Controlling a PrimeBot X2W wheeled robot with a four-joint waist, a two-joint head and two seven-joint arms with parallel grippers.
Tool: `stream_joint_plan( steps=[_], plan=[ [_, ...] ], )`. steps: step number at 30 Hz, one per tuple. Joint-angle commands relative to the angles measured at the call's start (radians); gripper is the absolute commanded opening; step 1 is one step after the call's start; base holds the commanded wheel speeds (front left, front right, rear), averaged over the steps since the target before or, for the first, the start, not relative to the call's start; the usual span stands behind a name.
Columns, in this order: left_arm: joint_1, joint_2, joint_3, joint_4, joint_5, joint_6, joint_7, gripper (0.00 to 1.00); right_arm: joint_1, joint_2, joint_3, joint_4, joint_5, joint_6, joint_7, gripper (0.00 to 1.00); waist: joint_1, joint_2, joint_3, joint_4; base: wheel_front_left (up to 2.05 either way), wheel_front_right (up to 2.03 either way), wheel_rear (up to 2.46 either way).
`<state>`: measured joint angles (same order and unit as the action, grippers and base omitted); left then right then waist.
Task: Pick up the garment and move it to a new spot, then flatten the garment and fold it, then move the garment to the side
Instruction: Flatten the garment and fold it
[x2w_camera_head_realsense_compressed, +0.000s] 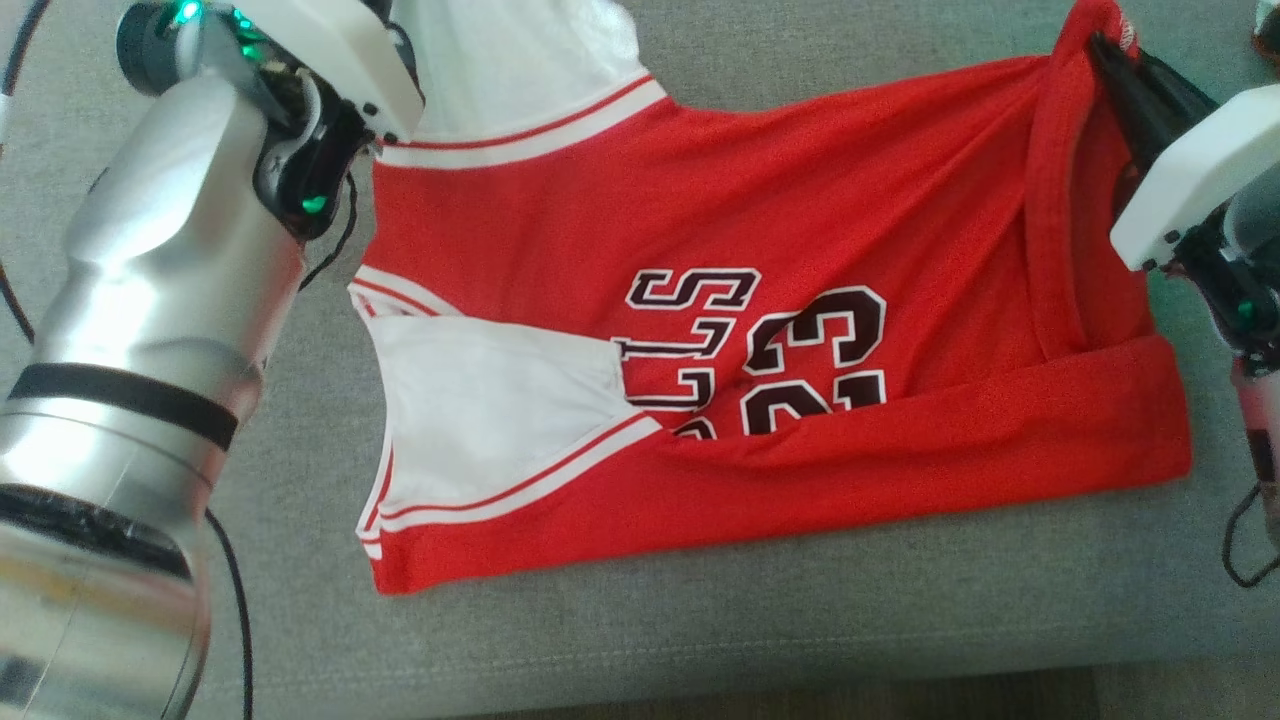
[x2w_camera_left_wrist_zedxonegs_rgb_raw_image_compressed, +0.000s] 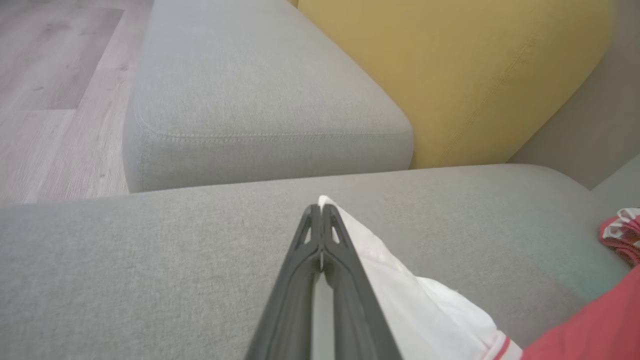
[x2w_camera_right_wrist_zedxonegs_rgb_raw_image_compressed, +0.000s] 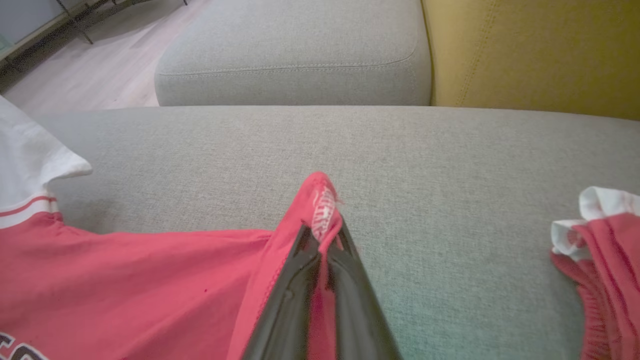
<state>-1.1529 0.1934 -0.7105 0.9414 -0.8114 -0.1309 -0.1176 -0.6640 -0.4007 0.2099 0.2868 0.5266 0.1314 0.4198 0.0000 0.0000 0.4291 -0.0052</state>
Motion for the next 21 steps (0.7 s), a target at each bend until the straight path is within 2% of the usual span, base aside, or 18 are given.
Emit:
stream_joint_plan(
  steps=[1, 7, 11, 15, 21],
  plan=[
    [-0.050, 0.049, 0.018, -0.033, -0.006, 0.000, -0.015, 0.00, -0.002, -0.005, -0.005, -0.026, 0.002, -0.001, -0.016, 0.00, 0.0000, 0.0000, -0.002, 0.001, 0.00, 0.00, 0.00],
    [0.021, 0.075, 0.028, -0.114, -0.025, 0.002, -0.075, 0.00, 0.059, 0.013, -0.033, -0.033, 0.066, -0.001, -0.069, 0.00, 0.0000, 0.0000, -0.023, 0.003, 0.00, 0.00, 0.00],
    [0.136, 0.106, 0.047, -0.247, -0.041, 0.028, -0.108, 0.00, 0.143, 0.015, -0.061, -0.075, 0.129, -0.001, -0.098, 0.00, 0.0000, 0.0000, -0.045, 0.011, 0.00, 0.00, 0.00],
    [0.298, 0.160, 0.060, -0.459, -0.049, 0.091, -0.120, 0.00, 0.248, 0.017, -0.096, -0.137, 0.187, -0.001, -0.121, 0.00, 0.0000, 0.0000, -0.063, 0.021, 0.00, 0.00, 0.00],
    [0.569, 0.277, 0.089, -0.847, -0.075, 0.244, -0.102, 0.00, 0.378, 0.005, -0.121, -0.236, 0.201, -0.001, -0.164, 0.00, 0.0000, 0.0000, -0.079, 0.024, 0.00, 0.00, 0.00]
  ],
)
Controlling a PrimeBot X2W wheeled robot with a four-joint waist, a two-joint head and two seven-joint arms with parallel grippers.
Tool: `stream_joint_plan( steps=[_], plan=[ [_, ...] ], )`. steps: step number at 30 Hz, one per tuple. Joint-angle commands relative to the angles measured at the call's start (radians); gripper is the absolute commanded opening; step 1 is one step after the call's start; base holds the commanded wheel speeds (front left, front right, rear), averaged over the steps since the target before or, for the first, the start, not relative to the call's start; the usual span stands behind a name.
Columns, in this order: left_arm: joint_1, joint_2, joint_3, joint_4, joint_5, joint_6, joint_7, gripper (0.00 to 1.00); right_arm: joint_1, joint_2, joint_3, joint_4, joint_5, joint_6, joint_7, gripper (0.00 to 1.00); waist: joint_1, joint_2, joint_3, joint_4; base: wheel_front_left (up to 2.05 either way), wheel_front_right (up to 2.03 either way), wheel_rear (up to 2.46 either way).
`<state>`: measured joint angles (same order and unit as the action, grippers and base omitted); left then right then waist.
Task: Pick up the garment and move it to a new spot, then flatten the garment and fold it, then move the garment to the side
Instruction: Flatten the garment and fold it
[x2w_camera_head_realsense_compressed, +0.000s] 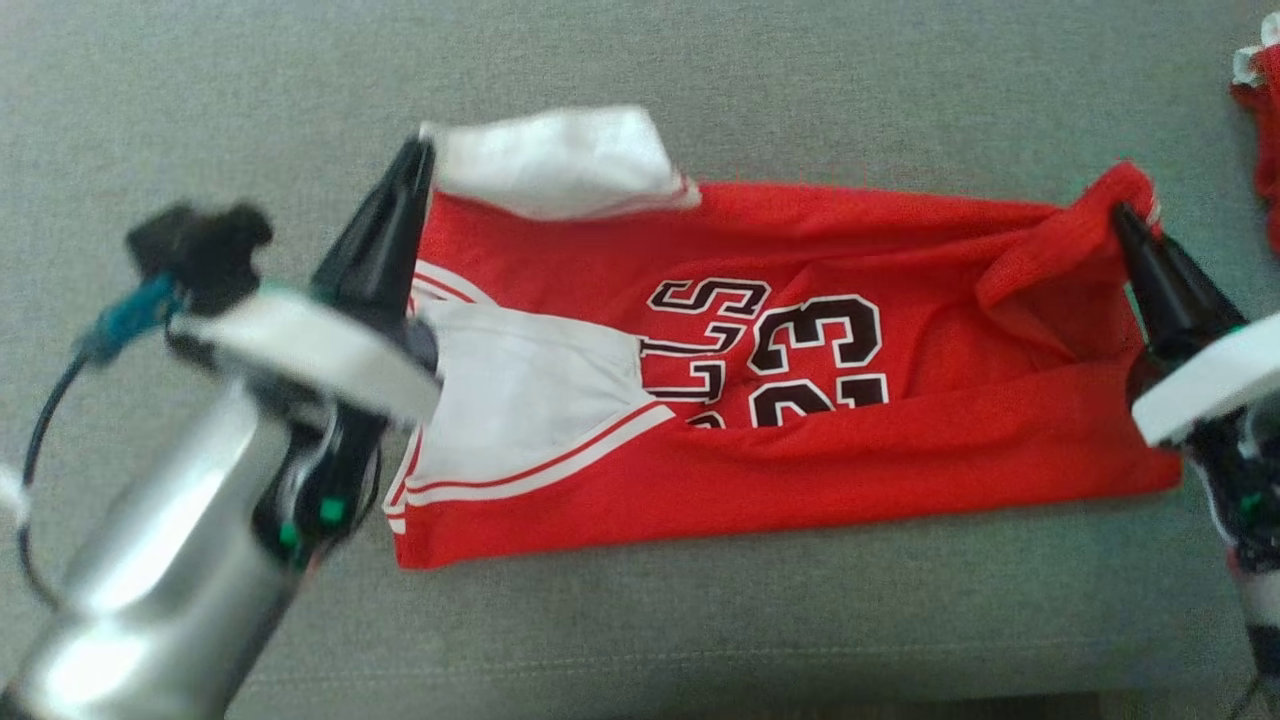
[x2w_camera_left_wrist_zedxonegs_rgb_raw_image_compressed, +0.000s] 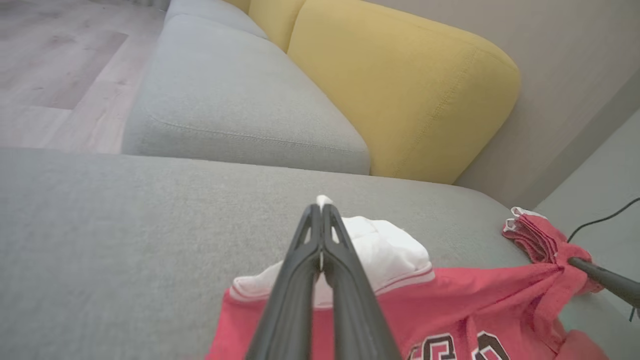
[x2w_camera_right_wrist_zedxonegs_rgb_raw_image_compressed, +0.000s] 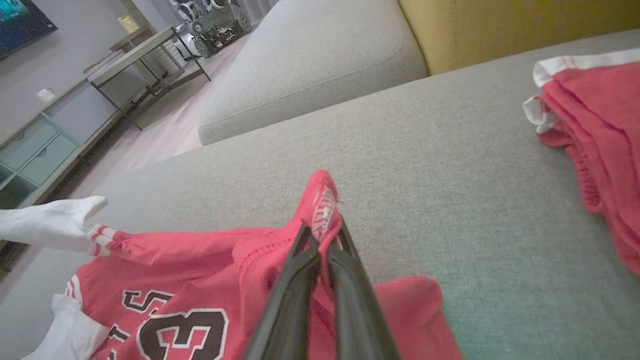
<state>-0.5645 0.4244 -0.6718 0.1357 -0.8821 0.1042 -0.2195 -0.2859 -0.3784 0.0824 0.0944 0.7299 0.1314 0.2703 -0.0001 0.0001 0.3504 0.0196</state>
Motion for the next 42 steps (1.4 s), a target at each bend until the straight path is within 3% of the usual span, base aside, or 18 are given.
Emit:
stream_joint_plan(
  steps=[1, 5, 11, 17, 22, 24, 25, 26, 27, 28, 36, 42],
  plan=[
    [0.025, 0.068, 0.056, -0.102, -0.008, 0.038, 0.005, 0.00, 0.014, -0.027, 0.012, -0.060, -0.017, -0.001, -0.026, 0.00, 0.0001, -0.0001, -0.002, -0.002, 0.00, 0.00, 0.00],
    [0.184, 0.136, 0.070, -0.309, -0.025, 0.139, 0.030, 0.00, 0.050, -0.063, 0.038, -0.096, -0.077, -0.001, -0.081, 0.00, 0.0001, -0.0001, -0.009, -0.002, 0.00, 0.00, 0.00],
    [0.331, 0.168, 0.066, -0.447, -0.059, 0.215, 0.051, 0.00, 0.098, -0.101, 0.066, -0.110, -0.136, -0.001, -0.106, 0.00, 0.0001, -0.0001, -0.020, 0.009, 0.00, 0.00, 0.00],
    [0.427, 0.154, 0.046, -0.438, -0.110, 0.236, 0.060, 0.00, 0.144, -0.139, 0.100, -0.120, -0.266, -0.001, -0.133, 0.00, 0.0001, -0.0001, -0.023, 0.014, 0.00, 0.00, 0.00],
    [0.442, 0.125, 0.031, -0.353, -0.134, 0.214, 0.056, 0.00, 0.191, -0.134, 0.105, -0.112, -0.352, -0.001, -0.121, 0.04, 0.0001, -0.0001, -0.023, 0.017, 0.00, 0.00, 0.00],
    [0.442, 0.110, 0.027, -0.321, -0.146, 0.200, 0.054, 0.00, 0.213, -0.117, 0.098, -0.114, -0.378, -0.001, -0.112, 0.19, 0.0001, -0.0001, -0.024, 0.015, 0.00, 0.00, 0.00],
    [0.440, 0.106, 0.023, -0.304, -0.149, 0.195, 0.056, 0.00, 0.223, -0.109, 0.095, -0.117, -0.393, -0.001, -0.109, 0.36, 0.0001, -0.0001, -0.024, 0.013, 0.00, 0.00, 0.00],
    [0.439, 0.099, 0.022, -0.289, -0.153, 0.188, 0.054, 0.02, 0.231, -0.099, 0.090, -0.116, -0.404, -0.001, -0.104, 1.00, 0.0001, -0.0001, -0.025, 0.010, 0.00, 0.00, 0.00],
    [0.436, 0.094, 0.021, -0.274, -0.153, 0.186, 0.052, 0.60, 0.238, -0.088, 0.088, -0.117, -0.408, -0.001, -0.101, 1.00, 0.0001, -0.0001, -0.025, 0.008, 0.00, 0.00, 0.00],
    [0.433, 0.091, 0.018, -0.260, -0.150, 0.186, 0.051, 1.00, 0.243, -0.079, 0.084, -0.117, -0.414, -0.001, -0.102, 1.00, 0.0001, -0.0001, -0.026, 0.005, 0.00, 0.00, 0.00],
    [0.415, 0.062, 0.031, -0.218, -0.104, 0.205, -0.001, 1.00, 0.287, 0.010, 0.015, -0.150, -0.438, -0.001, -0.129, 1.00, 0.0001, -0.0001, -0.054, -0.002, 0.00, 0.00, 0.00],
    [0.413, 0.026, 0.107, -0.240, 0.003, 0.252, -0.039, 1.00, 0.299, 0.140, -0.088, -0.233, -0.469, -0.001, -0.202, 1.00, 0.0001, -0.0001, -0.102, -0.007, 0.00, 0.00, 0.00]
  ],
)
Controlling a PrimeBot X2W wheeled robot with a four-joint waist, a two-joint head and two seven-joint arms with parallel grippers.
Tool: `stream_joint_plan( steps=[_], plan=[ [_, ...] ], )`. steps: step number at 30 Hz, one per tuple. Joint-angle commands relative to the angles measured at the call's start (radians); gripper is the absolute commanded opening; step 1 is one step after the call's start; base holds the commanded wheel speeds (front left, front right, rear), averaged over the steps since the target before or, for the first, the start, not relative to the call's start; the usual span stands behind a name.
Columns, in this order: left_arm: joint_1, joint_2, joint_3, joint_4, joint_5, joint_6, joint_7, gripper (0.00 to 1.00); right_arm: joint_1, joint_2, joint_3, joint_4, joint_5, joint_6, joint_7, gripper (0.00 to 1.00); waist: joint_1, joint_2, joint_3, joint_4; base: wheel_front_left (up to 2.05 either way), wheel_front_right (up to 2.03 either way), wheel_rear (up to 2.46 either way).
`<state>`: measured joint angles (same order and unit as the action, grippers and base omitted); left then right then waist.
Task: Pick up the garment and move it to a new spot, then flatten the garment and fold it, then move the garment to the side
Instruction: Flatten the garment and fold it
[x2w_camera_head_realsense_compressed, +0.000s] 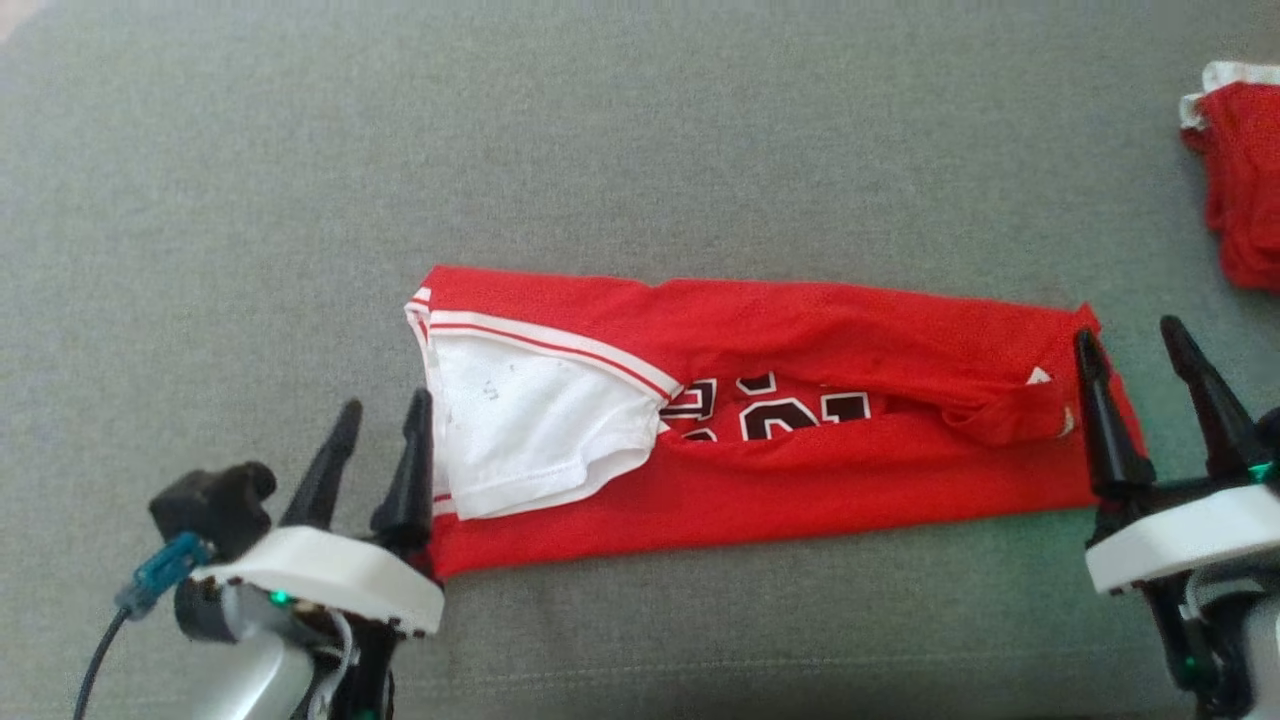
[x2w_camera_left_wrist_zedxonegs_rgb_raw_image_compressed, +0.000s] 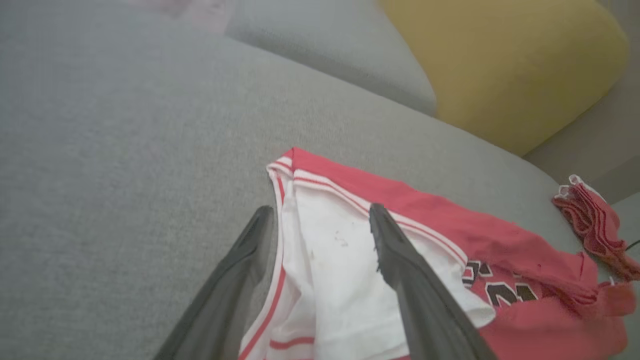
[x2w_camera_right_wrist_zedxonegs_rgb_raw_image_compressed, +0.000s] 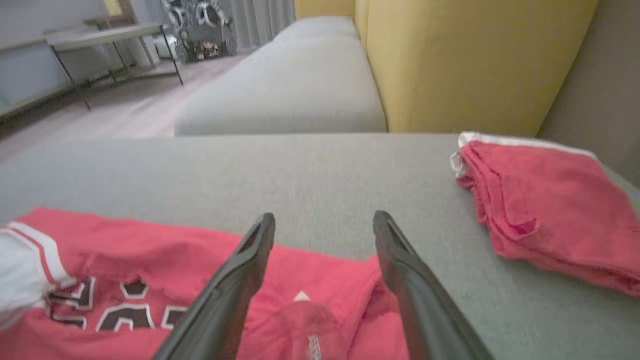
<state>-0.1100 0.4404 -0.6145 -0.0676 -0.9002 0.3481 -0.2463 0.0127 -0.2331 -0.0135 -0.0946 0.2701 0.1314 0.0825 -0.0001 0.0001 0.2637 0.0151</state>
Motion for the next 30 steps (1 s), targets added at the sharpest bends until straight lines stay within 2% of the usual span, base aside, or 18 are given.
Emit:
stream_joint_plan(
  steps=[1, 4, 5, 7, 16, 30],
  plan=[
    [-0.041, 0.002, 0.068, -0.040, 0.048, 0.016, -0.014, 1.00, 0.002, 0.013, -0.001, -0.055, -0.019, -0.001, -0.020, 1.00, 0.0001, -0.0001, -0.025, -0.004, 0.00, 0.00, 0.00],
    [-0.032, -0.037, 0.139, -0.067, 0.147, 0.026, -0.015, 1.00, 0.004, 0.056, -0.011, -0.080, -0.037, -0.001, -0.034, 1.00, 0.0001, -0.0001, -0.057, -0.005, 0.00, 0.00, 0.00],
    [-0.032, -0.037, 0.139, -0.067, 0.147, 0.026, -0.015, 1.00, 0.004, 0.056, -0.011, -0.080, -0.037, -0.001, -0.034, 1.00, 0.0001, -0.0001, -0.057, -0.005, 0.00, 0.00, 0.00],
    [-0.011, -0.071, 0.186, -0.085, 0.243, 0.016, -0.015, 1.00, 0.014, 0.086, -0.006, -0.092, -0.052, -0.001, -0.039, 1.00, 0.0001, -0.0001, -0.093, -0.005, 0.00, 0.00, 0.00],
    [0.066, -0.101, 0.210, -0.021, 0.410, -0.016, -0.015, 1.00, 0.092, 0.131, 0.023, -0.097, -0.070, -0.001, -0.039, 1.00, 0.0001, -0.0001, -0.173, -0.016, 0.00, 0.00, 0.00],
    [0.090, -0.137, 0.240, 0.044, 0.469, -0.064, -0.015, 1.00, 0.113, 0.146, 0.018, -0.090, -0.070, -0.001, -0.028, 1.00, 0.0001, -0.0001, -0.186, -0.015, 0.00, 0.00, 0.00]
  ],
)
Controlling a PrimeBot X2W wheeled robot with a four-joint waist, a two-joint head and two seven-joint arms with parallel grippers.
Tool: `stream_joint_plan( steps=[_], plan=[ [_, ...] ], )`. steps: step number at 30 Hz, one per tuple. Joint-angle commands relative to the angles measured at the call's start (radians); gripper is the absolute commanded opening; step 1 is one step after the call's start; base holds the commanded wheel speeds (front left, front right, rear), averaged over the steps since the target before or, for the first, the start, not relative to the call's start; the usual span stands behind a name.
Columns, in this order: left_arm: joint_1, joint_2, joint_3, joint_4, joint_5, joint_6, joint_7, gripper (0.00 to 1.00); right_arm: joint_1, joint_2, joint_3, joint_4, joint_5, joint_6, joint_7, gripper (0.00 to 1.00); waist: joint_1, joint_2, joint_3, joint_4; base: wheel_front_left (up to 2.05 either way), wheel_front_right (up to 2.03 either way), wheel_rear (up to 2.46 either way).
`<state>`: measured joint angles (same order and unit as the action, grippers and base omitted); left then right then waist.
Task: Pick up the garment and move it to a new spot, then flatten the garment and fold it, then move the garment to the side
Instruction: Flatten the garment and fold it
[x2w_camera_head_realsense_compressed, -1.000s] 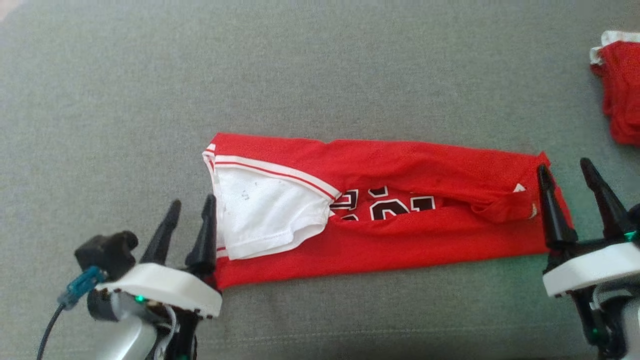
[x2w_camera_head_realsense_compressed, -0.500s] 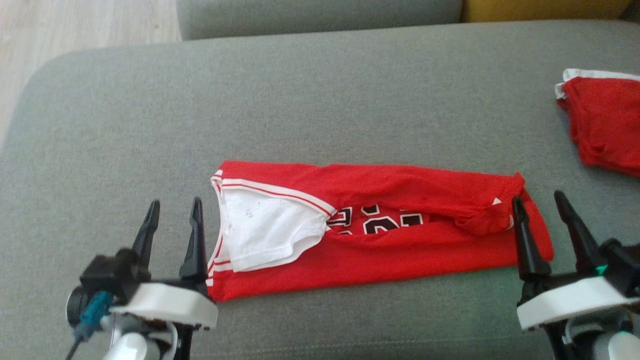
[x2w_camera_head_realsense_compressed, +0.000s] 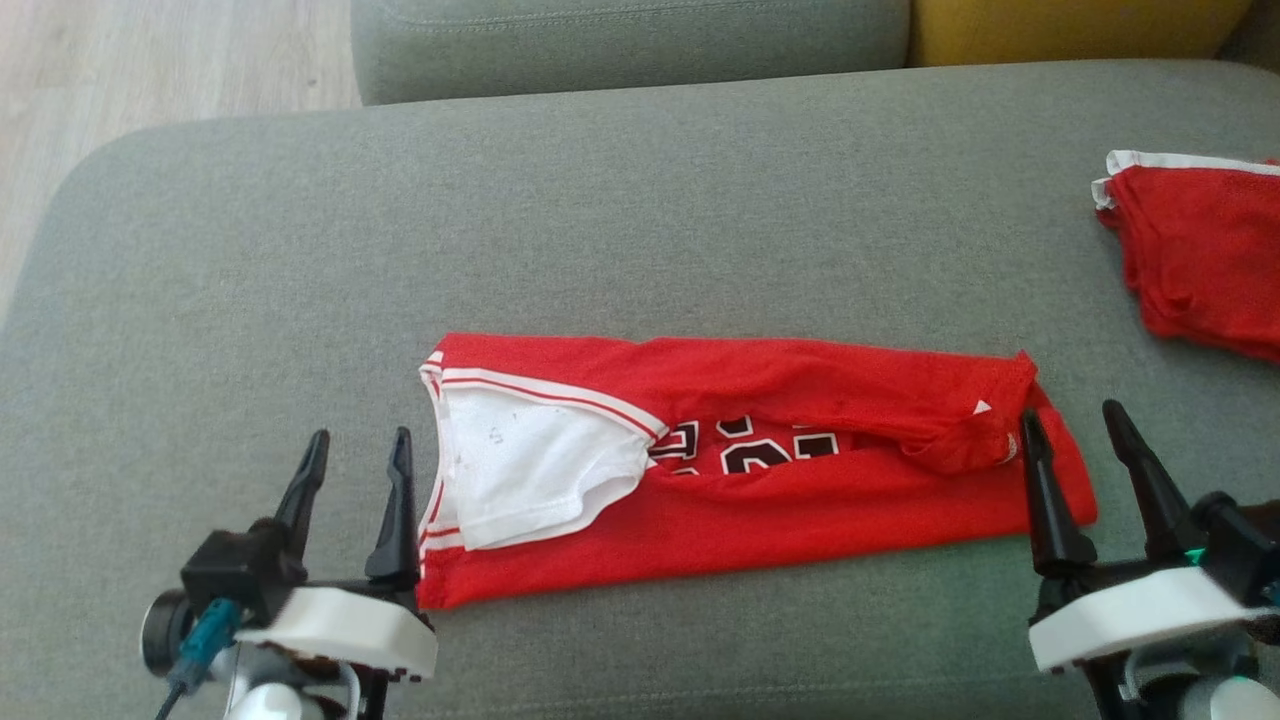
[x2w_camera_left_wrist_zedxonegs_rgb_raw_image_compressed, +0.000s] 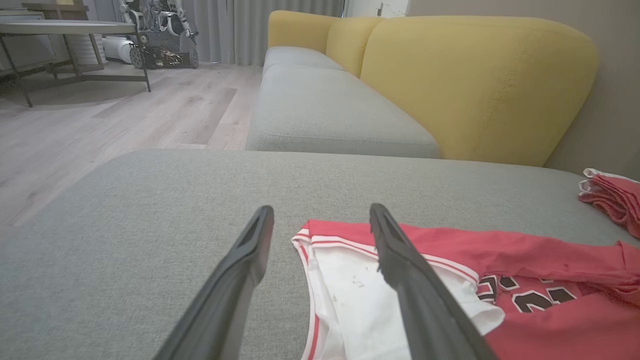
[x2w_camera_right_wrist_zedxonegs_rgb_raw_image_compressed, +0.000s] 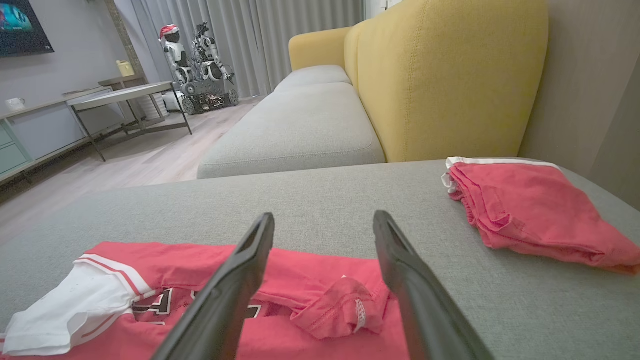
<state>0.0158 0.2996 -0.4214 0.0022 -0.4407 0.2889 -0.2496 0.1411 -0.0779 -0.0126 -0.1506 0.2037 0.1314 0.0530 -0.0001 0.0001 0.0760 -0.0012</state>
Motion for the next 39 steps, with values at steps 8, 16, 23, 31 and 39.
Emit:
stream_joint_plan(
  steps=[8, 16, 23, 31, 39],
  plan=[
    [-0.041, -0.006, 0.065, -0.017, 0.024, -0.019, -0.012, 1.00, -0.035, -0.010, 0.006, -0.020, 0.005, -0.001, 0.005, 1.00, 0.0001, -0.0001, 0.019, 0.009, 0.00, 0.00, 0.00],
    [-0.098, -0.027, 0.059, -0.020, 0.046, -0.048, -0.012, 1.00, -0.144, -0.057, -0.063, 0.119, 0.016, -0.001, 0.046, 1.00, 0.0001, -0.0001, 0.111, 0.028, 0.00, 0.00, 0.00],
    [-0.150, -0.053, 0.053, -0.002, 0.064, -0.074, -0.012, 1.00, -0.258, -0.094, -0.055, 0.264, 0.005, -0.001, 0.165, 1.00, 0.0001, -0.0001, 0.177, 0.037, 0.00, 0.00, 0.00],
    [-0.181, -0.089, 0.063, 0.021, 0.087, -0.103, -0.012, 1.00, -0.282, -0.091, -0.114, 0.317, -0.049, -0.001, 0.342, 1.00, 0.0001, -0.0001, 0.204, 0.043, 0.00, 0.00, 0.00],
    [-0.192, -0.110, 0.084, 0.029, 0.110, -0.128, -0.012, 1.00, -0.277, -0.065, -0.135, 0.286, -0.041, -0.001, 0.443, 1.00, 0.0001, -0.0001, 0.228, 0.037, 0.00, 0.00, 0.00]
  ],
)
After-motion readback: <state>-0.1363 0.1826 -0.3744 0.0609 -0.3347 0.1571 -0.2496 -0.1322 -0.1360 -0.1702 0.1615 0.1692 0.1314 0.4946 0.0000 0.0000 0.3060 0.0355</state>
